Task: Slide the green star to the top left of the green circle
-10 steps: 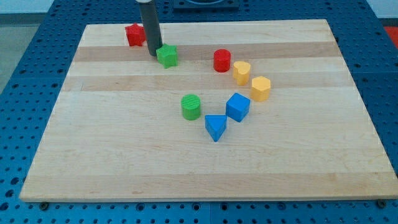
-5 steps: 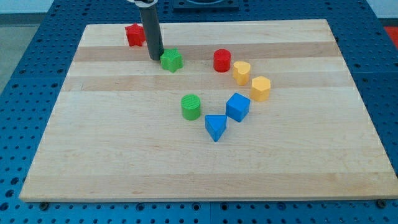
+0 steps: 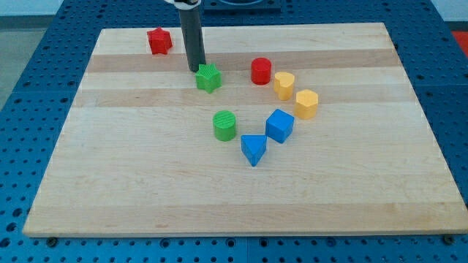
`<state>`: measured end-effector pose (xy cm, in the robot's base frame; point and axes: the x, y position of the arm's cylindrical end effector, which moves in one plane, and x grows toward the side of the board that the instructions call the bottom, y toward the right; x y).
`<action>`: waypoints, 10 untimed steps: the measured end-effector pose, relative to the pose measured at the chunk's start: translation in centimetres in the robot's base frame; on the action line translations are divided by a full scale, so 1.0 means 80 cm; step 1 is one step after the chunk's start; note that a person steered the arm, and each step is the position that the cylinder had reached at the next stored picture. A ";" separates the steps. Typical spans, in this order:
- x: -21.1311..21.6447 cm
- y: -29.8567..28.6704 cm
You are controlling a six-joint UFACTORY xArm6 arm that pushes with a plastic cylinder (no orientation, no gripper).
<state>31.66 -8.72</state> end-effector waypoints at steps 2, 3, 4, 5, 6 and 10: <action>0.002 0.004; 0.002 0.016; 0.002 0.033; 0.005 0.038; 0.015 0.038; 0.066 0.038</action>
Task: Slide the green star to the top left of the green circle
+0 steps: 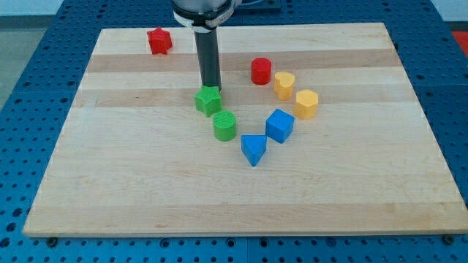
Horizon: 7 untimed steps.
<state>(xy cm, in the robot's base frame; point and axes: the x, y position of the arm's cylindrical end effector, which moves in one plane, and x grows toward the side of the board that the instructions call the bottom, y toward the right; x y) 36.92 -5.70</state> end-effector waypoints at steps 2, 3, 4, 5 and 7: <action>0.007 0.000; 0.007 0.000; 0.007 0.000; 0.011 0.000; 0.020 0.000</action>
